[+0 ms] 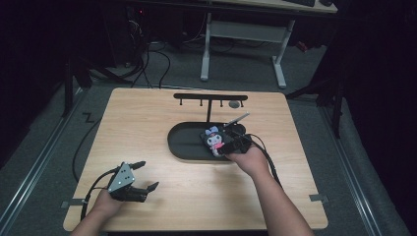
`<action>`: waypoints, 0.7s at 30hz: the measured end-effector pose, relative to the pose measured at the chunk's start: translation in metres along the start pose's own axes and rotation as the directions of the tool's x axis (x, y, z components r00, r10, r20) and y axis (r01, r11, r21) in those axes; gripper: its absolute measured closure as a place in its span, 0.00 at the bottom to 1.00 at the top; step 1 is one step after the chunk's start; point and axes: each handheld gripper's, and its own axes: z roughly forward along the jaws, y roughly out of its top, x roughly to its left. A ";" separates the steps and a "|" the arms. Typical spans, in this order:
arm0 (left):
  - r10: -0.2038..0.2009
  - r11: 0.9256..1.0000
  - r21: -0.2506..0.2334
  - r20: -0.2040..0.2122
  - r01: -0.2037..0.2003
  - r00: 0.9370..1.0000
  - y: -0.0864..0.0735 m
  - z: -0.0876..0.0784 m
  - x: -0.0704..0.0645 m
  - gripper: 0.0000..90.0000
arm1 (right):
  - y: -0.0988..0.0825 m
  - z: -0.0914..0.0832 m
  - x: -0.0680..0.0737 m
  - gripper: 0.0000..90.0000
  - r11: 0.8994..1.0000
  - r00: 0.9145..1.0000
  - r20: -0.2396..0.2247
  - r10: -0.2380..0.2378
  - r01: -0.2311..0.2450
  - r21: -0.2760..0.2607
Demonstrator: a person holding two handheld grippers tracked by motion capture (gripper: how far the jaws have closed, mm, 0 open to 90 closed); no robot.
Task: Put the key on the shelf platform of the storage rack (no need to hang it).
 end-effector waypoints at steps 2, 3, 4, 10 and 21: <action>0.000 1.000 0.000 0.000 0.000 1.000 0.000 0.000 0.000 0.17 | -0.007 -0.001 -0.002 0.34 1.000 1.000 0.009 0.002 -0.002 -0.016; -0.001 1.000 0.000 0.001 0.001 1.000 0.000 0.000 0.000 0.17 | -0.011 -0.001 -0.003 0.34 1.000 1.000 0.009 0.002 -0.002 -0.024; 0.000 1.000 0.001 0.001 0.000 1.000 0.000 0.000 0.000 0.17 | -0.015 -0.002 -0.003 0.34 0.999 1.000 0.010 0.005 -0.005 -0.032; 0.007 1.000 0.008 -0.001 -0.007 1.000 0.001 0.001 -0.001 0.17 | -0.041 -0.004 -0.011 0.33 0.995 1.000 0.000 0.008 -0.008 -0.096; 0.003 1.000 0.019 -0.001 -0.003 1.000 0.001 0.003 0.000 0.17 | -0.098 -0.007 -0.019 0.32 0.971 1.000 -0.014 -0.006 0.003 -0.241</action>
